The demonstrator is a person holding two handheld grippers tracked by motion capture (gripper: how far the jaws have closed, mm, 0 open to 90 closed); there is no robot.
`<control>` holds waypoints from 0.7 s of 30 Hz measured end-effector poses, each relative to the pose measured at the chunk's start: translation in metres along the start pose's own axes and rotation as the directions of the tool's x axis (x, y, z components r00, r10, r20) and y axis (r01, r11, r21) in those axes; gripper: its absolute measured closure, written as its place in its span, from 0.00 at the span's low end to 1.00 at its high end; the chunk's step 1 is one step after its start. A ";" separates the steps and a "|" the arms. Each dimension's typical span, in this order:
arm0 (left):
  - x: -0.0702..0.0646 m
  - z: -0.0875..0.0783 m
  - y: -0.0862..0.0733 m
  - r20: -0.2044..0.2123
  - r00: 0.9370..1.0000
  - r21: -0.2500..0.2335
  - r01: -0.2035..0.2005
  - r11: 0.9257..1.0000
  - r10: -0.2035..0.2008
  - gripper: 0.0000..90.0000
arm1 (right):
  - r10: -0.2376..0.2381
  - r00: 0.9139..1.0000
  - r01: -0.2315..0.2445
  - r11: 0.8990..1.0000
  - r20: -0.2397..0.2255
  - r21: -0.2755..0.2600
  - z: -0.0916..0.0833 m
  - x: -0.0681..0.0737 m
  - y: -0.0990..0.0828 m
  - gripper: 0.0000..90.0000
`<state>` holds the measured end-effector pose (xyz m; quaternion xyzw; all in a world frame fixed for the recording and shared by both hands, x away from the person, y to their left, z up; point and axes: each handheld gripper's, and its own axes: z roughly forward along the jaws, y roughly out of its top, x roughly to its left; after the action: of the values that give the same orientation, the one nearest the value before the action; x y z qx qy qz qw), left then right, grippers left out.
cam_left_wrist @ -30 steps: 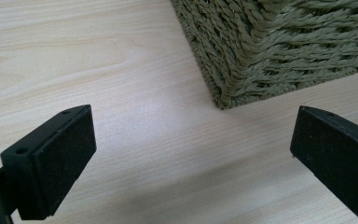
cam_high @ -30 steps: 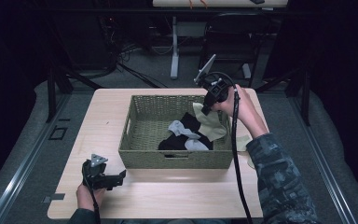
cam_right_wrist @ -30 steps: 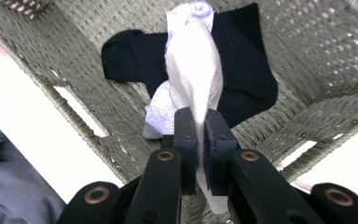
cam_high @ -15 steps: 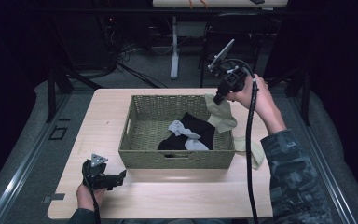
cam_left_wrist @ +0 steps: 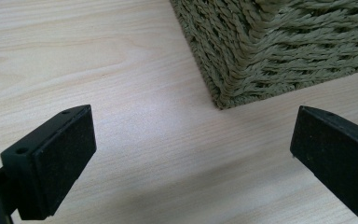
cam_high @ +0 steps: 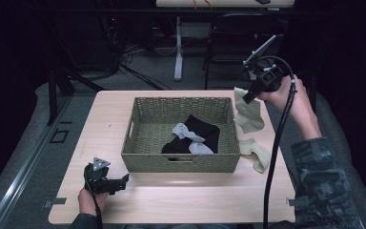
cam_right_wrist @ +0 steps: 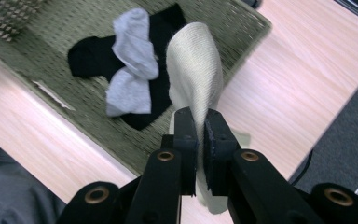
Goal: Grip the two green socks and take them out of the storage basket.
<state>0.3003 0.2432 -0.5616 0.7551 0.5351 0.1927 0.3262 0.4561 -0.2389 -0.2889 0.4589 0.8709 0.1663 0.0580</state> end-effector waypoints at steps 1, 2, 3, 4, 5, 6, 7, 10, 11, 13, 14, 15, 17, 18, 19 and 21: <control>0.000 0.000 0.000 -0.001 1.000 0.000 0.000 1.000 0.000 0.00 | 0.020 1.000 -0.020 1.000 0.006 -0.004 0.001 -0.008 -0.008 0.95; 0.000 0.000 0.000 0.000 1.000 0.000 -0.001 1.000 0.001 0.00 | 0.030 1.000 -0.030 1.000 0.010 0.002 0.003 -0.012 -0.012 0.95; 0.000 0.000 0.000 0.001 1.000 0.001 -0.002 1.000 0.002 0.00 | 0.042 0.999 -0.042 0.999 0.010 0.002 0.005 -0.016 -0.015 0.95; 0.000 0.000 0.000 0.001 1.000 0.001 -0.002 1.000 0.002 0.00 | 0.054 0.998 -0.054 0.999 0.012 0.009 0.007 -0.018 -0.018 0.94; 0.000 0.000 0.000 0.001 1.000 0.000 -0.001 1.000 0.001 0.00 | 0.061 0.998 -0.062 0.998 0.010 0.013 0.011 -0.022 -0.021 0.94; 0.000 0.000 0.000 0.000 1.000 -0.001 -0.001 1.000 0.001 0.00 | 0.072 0.997 -0.072 0.997 0.012 0.018 0.015 -0.025 -0.025 0.94; 0.000 0.000 0.000 -0.001 1.000 0.000 0.000 1.000 0.000 0.00 | 0.081 0.997 -0.081 0.996 0.017 0.032 0.018 -0.028 -0.028 0.94; 0.001 -0.001 0.000 -0.002 1.000 0.003 -0.002 1.000 0.002 0.00 | 0.103 0.995 -0.103 0.994 0.013 0.030 0.026 -0.033 -0.034 0.94; 0.001 0.000 0.000 -0.002 1.000 0.003 -0.001 1.000 0.001 0.00 | 0.115 0.993 -0.116 0.993 0.006 0.036 0.037 -0.038 -0.041 0.94; 0.000 0.000 0.000 -0.001 1.000 0.000 0.001 1.000 -0.001 0.00 | 0.130 0.992 -0.130 0.991 0.004 0.038 0.047 -0.042 -0.046 0.94; 0.000 0.000 0.000 -0.001 1.000 0.000 0.001 1.000 -0.001 0.00 | 0.130 0.992 -0.130 0.991 0.004 0.038 0.047 -0.042 -0.046 0.94; 0.000 0.000 0.000 -0.001 1.000 0.001 0.001 1.000 -0.001 0.00 | 0.131 0.991 -0.131 0.990 0.003 0.044 0.053 -0.044 -0.048 0.94; 0.000 0.000 0.000 0.000 1.000 -0.001 0.000 1.000 0.000 0.00 | 0.147 0.989 -0.148 0.988 0.011 0.038 0.066 -0.048 -0.054 0.94; 0.000 0.000 0.000 0.000 1.000 0.000 0.001 1.000 -0.001 0.00 | 0.160 0.987 -0.160 0.987 0.019 0.032 0.080 -0.050 -0.059 0.94; 0.000 0.000 0.000 -0.001 1.000 0.001 0.001 1.000 -0.001 0.00 | 0.161 0.987 -0.162 0.986 0.025 0.037 0.085 -0.052 -0.060 0.94; 0.000 0.000 0.000 -0.003 1.000 0.005 -0.002 1.000 0.002 0.00 | 0.174 0.984 -0.175 0.984 0.028 0.041 0.100 -0.055 -0.066 0.94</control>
<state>0.3004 0.2436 -0.5617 0.7562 0.5352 0.1929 0.3231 0.4616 -0.2943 -0.4079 0.5365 0.8300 0.1460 0.0440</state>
